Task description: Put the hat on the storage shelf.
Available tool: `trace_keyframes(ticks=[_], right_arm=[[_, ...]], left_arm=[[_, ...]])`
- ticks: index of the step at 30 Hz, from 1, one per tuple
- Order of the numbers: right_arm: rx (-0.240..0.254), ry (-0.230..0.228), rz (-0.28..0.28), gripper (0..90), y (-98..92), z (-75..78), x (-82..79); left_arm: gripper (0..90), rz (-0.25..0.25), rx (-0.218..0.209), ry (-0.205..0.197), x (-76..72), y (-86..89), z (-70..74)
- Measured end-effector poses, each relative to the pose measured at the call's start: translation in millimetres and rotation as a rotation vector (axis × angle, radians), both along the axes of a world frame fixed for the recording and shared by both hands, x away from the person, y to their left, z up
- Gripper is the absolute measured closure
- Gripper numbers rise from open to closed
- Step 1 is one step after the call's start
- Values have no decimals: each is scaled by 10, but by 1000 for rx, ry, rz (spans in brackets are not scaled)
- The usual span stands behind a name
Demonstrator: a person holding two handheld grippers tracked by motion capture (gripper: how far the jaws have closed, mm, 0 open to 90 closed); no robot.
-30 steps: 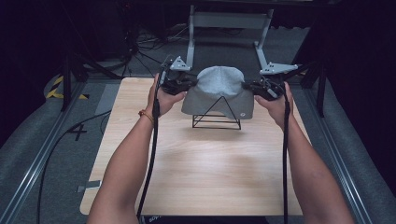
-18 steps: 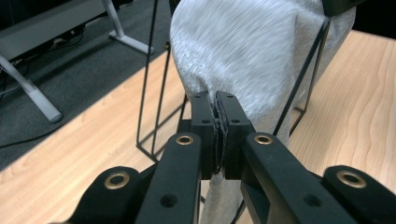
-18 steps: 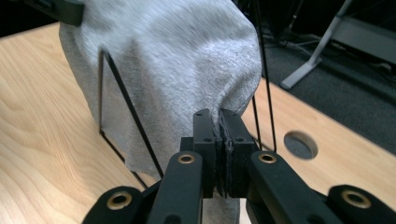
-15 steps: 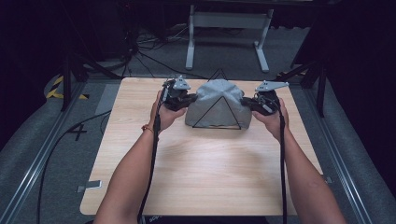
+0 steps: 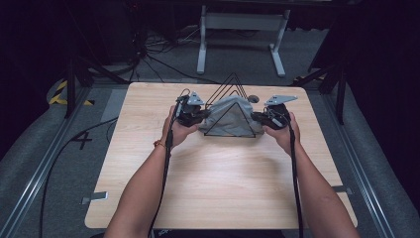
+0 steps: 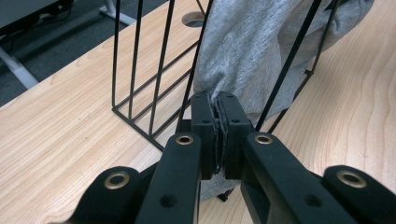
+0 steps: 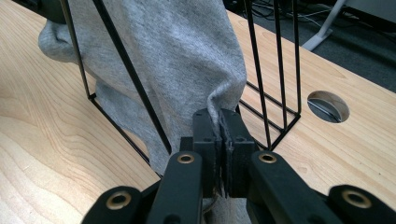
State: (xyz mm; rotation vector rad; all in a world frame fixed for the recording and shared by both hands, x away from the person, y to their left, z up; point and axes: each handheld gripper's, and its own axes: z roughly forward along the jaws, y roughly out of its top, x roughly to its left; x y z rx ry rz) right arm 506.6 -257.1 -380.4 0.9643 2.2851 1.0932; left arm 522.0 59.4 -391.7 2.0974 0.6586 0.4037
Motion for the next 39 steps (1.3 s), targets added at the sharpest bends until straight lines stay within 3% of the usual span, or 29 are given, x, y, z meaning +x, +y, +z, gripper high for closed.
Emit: trace_keyframes(ticks=[2, 10, 11, 15, 21, 35, 39], right_arm=[[-2, -7, -4, 857, 1, 15, -6], [-5, -43, -12, 802, -38, 154, -86], [-6, -47, -15, 795, -47, 175, -97], [-8, -58, -23, 774, -80, 246, -143], [-37, -69, -21, 734, -159, 335, -279], [-75, -71, -20, 653, -379, 308, -598], [-73, -59, -30, 582, -486, 281, -686]], left_arm=[[864, 13, -17, -4, -17, 26, 30], [807, 34, -10, -50, -111, 170, 180], [801, 30, 8, -64, -126, 195, 209], [781, 25, 10, -62, -185, 244, 247], [752, 5, 77, -72, -369, 421, 316], [654, 25, 130, -70, -703, 809, 256], [586, 41, 176, -67, -820, 943, 193]])
